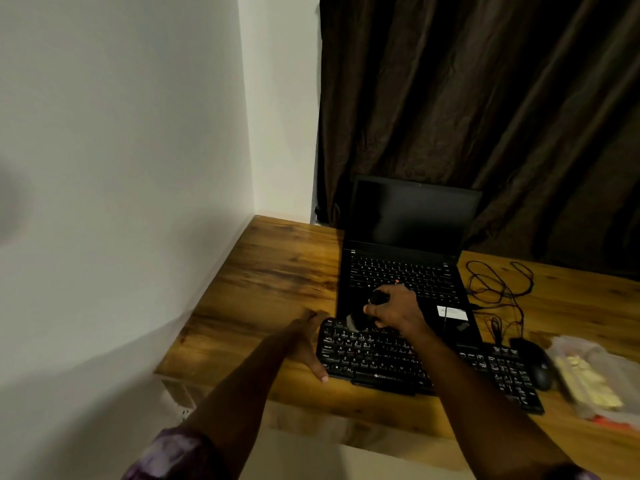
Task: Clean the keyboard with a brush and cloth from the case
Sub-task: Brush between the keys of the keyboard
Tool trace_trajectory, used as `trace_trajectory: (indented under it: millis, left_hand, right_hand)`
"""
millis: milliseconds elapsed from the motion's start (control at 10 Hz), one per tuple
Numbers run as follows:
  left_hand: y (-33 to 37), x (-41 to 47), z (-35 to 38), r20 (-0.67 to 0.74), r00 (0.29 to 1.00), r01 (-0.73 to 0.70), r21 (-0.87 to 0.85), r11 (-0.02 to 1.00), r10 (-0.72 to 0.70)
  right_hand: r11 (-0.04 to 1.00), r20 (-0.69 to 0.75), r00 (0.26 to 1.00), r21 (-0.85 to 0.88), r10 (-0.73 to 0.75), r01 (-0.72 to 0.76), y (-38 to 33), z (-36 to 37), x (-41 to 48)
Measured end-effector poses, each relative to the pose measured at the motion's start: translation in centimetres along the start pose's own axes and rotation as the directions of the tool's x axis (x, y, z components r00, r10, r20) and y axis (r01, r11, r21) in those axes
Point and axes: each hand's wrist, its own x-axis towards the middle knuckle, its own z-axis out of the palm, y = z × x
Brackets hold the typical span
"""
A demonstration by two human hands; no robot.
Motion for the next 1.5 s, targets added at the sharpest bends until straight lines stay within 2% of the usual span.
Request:
trace_trajectory:
  millis: [100,200,300,400,500,600,700,800,900,1000,1100,1200,1400,1500]
  left_hand:
    - [-0.2,0.1,0.1,0.012,1.0,-0.003,-0.024,1.0,0.004]
    - [0.1,-0.1,-0.3,0.037,0.999,0.03,-0.07,0.997,-0.027]
    - [-1.2,1.1,0.8,0.054,0.998,-0.028,-0.111,0.993,0.034]
    - [-2.0,0.9,0.7,0.026,1.0,0.009,-0.12,0.993,-0.005]
    - [-1.0,0.5,0.0,0.003,0.999,-0.039,-0.064,0.997,0.039]
    - [-0.8,0.4,0.3,0.007,1.0,-0.019,-0.078,0.997,0.019]
    - [-0.7,0.5,0.2,0.041,0.999,-0.009,-0.101,0.995,0.013]
    - [-0.6,0.6,0.1,0.093,0.996,0.012,-0.172,0.985,0.004]
    - [-1.0,0.9,0.2,0.01,1.0,0.018,-0.16,0.987,-0.017]
    - [-1.0,0.4,0.0,0.065,0.997,0.04,-0.193,0.98,-0.028]
    - [-0.9,0.5,0.2,0.005,1.0,0.004,-0.111,0.994,-0.004]
    - [-0.8,0.7,0.4,-0.015,1.0,-0.016,-0.064,0.998,0.015]
    - [-1.3,1.0,0.8,-0.011,1.0,-0.018,-0.045,0.999,0.018]
    - [-1.3,1.0,0.8,-0.014,0.999,-0.031,-0.043,0.999,0.031]
  right_hand:
    - [0.998,-0.019,1.0,-0.054,-0.019,0.018,-0.3,-0.1,0.2]
    - [0.997,0.007,0.998,-0.034,-0.068,0.068,-1.2,0.9,-0.2]
    - [0.996,0.018,0.998,0.054,-0.068,0.067,-1.9,1.9,-0.3]
    - [0.992,0.014,0.999,0.126,-0.032,0.03,-1.6,2.6,-0.4]
    - [0.998,-0.015,1.0,0.07,-0.004,0.005,-0.9,2.9,-0.3]
    - [0.998,-0.09,0.995,-0.058,-0.034,0.029,-0.6,2.5,0.3]
    - [0.982,-0.103,0.988,-0.161,-0.116,0.099,-1.0,2.7,0.8]
    - [0.993,-0.034,0.993,-0.054,-0.11,0.108,-2.6,3.4,-0.1]
    - [0.997,0.005,0.998,0.04,-0.059,0.059,-2.8,3.9,-0.8]
    - [1.0,-0.034,0.999,0.013,-0.013,0.014,-1.8,3.3,-0.6]
    - [0.999,-0.103,0.995,-0.05,-0.007,0.002,-0.7,2.2,-0.3]
    - [0.992,-0.126,0.99,-0.116,-0.068,0.053,-0.6,2.0,-0.3]
    - [0.998,-0.058,0.998,0.062,-0.02,0.024,-0.7,2.0,-1.2]
    - [0.999,-0.078,0.997,0.034,0.011,-0.008,0.7,0.7,-1.1]
